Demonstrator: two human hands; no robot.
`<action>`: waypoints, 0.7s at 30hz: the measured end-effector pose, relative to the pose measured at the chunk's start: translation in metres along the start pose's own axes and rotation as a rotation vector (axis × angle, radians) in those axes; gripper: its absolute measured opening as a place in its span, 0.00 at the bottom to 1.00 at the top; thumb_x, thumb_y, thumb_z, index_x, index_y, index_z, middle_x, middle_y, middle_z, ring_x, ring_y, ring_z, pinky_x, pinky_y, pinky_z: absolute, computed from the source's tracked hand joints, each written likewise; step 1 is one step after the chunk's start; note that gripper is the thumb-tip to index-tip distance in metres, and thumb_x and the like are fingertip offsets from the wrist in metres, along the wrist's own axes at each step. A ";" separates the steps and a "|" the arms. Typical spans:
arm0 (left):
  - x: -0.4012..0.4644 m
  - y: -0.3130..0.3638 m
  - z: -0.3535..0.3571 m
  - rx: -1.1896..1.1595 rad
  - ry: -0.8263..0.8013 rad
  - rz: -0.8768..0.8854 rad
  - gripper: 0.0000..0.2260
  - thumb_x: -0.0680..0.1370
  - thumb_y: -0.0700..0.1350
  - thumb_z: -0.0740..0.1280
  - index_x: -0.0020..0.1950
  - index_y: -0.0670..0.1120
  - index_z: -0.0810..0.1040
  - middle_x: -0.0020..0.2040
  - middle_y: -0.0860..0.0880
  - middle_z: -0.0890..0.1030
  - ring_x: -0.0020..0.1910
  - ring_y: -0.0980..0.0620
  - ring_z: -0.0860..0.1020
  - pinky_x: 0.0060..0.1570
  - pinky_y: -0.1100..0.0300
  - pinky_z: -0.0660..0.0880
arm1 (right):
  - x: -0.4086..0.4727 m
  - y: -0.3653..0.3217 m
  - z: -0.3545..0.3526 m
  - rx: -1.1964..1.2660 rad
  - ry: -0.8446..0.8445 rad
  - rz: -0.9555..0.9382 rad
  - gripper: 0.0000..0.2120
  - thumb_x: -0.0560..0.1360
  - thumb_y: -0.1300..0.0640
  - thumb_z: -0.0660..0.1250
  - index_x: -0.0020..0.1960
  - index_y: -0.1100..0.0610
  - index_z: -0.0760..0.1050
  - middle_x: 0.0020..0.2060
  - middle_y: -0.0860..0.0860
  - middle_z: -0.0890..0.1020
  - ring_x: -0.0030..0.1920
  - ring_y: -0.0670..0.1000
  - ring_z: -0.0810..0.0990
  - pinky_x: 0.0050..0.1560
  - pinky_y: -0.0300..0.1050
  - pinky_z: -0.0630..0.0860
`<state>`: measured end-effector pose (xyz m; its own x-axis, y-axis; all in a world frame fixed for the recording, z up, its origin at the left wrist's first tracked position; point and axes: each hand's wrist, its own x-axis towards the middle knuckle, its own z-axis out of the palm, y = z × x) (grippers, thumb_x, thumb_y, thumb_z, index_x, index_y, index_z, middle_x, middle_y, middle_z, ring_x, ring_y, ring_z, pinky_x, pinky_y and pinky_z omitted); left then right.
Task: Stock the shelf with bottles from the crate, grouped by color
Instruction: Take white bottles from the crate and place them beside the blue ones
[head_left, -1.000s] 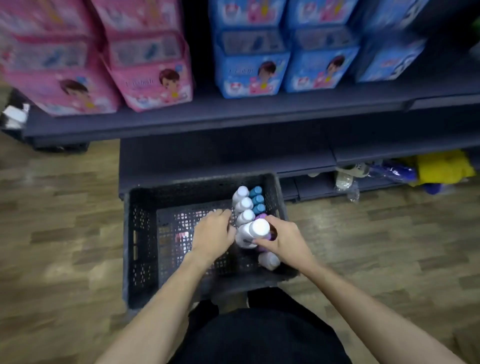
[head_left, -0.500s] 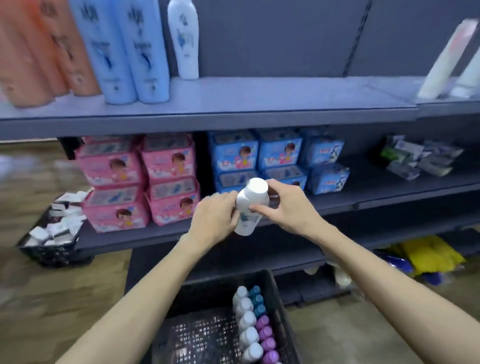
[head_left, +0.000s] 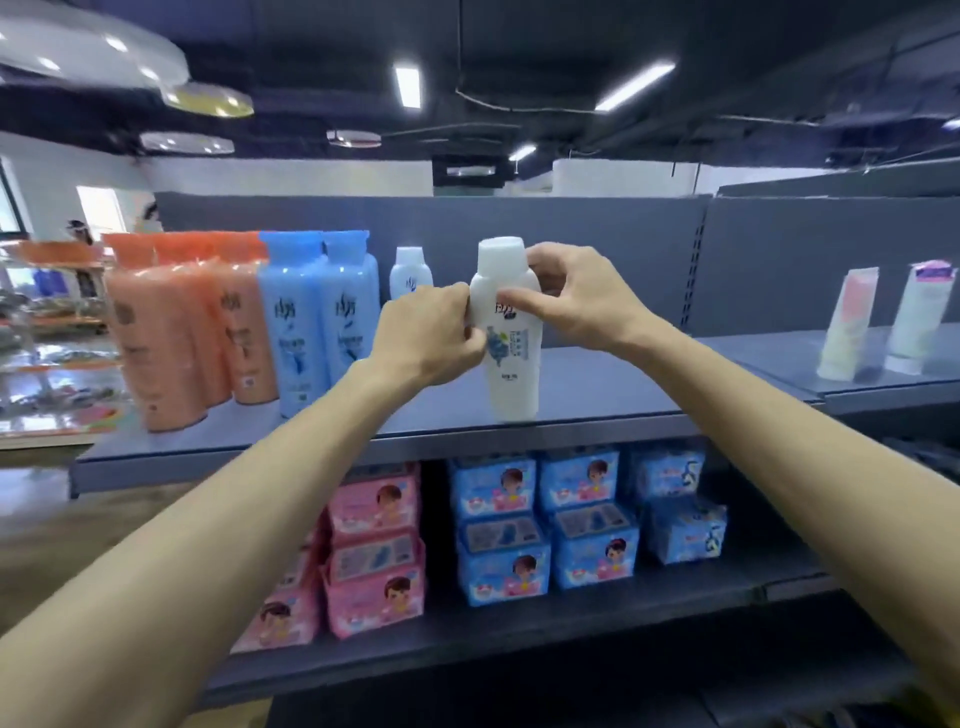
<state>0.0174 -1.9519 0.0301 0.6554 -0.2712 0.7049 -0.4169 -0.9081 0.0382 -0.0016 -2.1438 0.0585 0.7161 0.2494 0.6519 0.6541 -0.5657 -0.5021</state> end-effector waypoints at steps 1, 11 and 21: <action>0.007 -0.002 -0.002 0.021 0.003 -0.001 0.07 0.71 0.50 0.62 0.42 0.47 0.71 0.36 0.50 0.78 0.37 0.44 0.74 0.33 0.54 0.70 | 0.007 0.000 -0.001 -0.003 0.001 -0.006 0.17 0.72 0.48 0.74 0.57 0.55 0.80 0.48 0.45 0.85 0.48 0.43 0.84 0.51 0.49 0.82; 0.021 -0.026 0.023 0.049 -0.076 -0.099 0.07 0.72 0.51 0.62 0.43 0.48 0.73 0.38 0.49 0.79 0.38 0.44 0.76 0.36 0.54 0.73 | 0.034 0.037 0.033 0.078 -0.073 0.082 0.17 0.75 0.48 0.71 0.60 0.53 0.77 0.51 0.46 0.84 0.52 0.46 0.83 0.55 0.53 0.80; -0.006 -0.040 0.061 0.015 -0.113 -0.097 0.06 0.74 0.49 0.62 0.40 0.50 0.74 0.38 0.52 0.80 0.38 0.45 0.77 0.35 0.57 0.67 | 0.008 0.061 0.064 -0.050 -0.266 0.242 0.30 0.69 0.50 0.78 0.63 0.54 0.66 0.56 0.47 0.80 0.51 0.46 0.79 0.50 0.43 0.78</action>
<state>0.0687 -1.9338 -0.0188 0.7590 -0.2155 0.6144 -0.3395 -0.9362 0.0910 0.0596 -2.1262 -0.0037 0.8911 0.2957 0.3441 0.4503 -0.6692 -0.5911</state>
